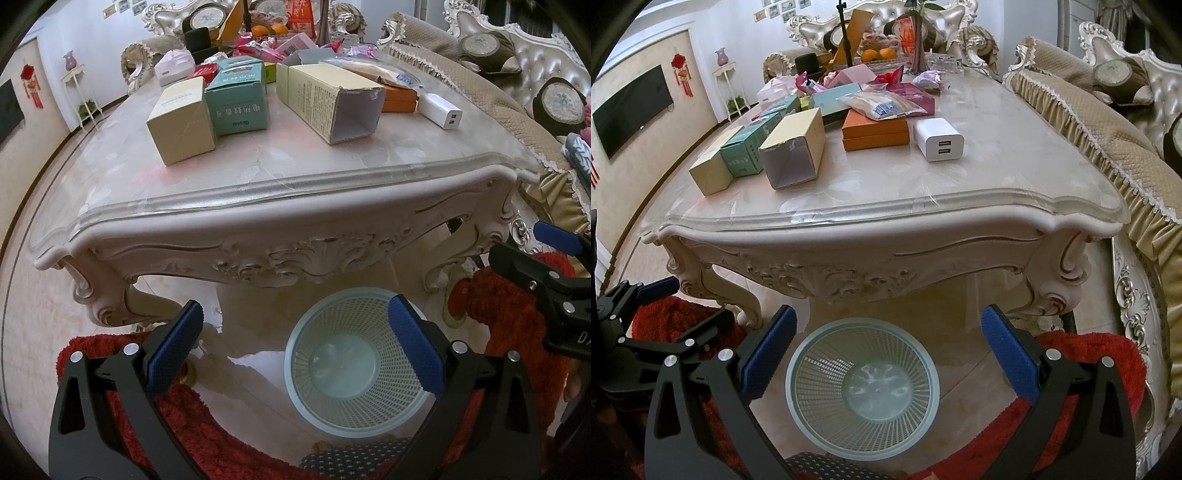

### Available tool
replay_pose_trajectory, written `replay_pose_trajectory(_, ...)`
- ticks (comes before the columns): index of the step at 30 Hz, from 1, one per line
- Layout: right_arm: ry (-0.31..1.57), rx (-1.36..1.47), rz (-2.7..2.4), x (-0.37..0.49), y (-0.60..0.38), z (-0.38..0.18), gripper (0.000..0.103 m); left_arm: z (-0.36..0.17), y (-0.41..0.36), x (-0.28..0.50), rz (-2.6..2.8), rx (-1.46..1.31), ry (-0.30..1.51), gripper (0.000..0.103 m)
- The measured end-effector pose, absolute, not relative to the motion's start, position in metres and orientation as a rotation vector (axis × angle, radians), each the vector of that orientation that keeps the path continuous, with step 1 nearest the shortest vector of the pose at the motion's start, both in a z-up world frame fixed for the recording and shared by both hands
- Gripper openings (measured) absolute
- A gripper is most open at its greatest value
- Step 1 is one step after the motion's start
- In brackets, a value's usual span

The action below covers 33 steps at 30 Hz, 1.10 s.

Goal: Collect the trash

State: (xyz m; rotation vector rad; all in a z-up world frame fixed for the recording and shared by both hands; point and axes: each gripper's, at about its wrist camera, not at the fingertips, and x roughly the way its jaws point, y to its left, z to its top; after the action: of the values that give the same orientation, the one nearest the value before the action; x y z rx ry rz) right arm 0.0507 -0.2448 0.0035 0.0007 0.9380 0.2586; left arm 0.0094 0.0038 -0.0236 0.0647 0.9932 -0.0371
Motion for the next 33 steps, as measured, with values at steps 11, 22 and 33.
replay_pose_trajectory(11, 0.921, -0.004, 0.255, 0.048, -0.246, 0.005, 0.096, -0.025, 0.003, 0.008, -0.035, 0.068, 0.997, 0.097)
replay_pose_trajectory(22, 0.747, 0.015, 0.266, 0.075, -0.266, 0.037, 0.096, 0.017, 0.037, 0.023, 0.076, 0.032, 0.804, 0.097)
replay_pose_trajectory(33, 0.753, -0.085, 0.256, 0.164, -0.263, 0.027, 0.096, 0.013, 0.070, 0.095, 0.211, 0.030, 0.749, 0.097)
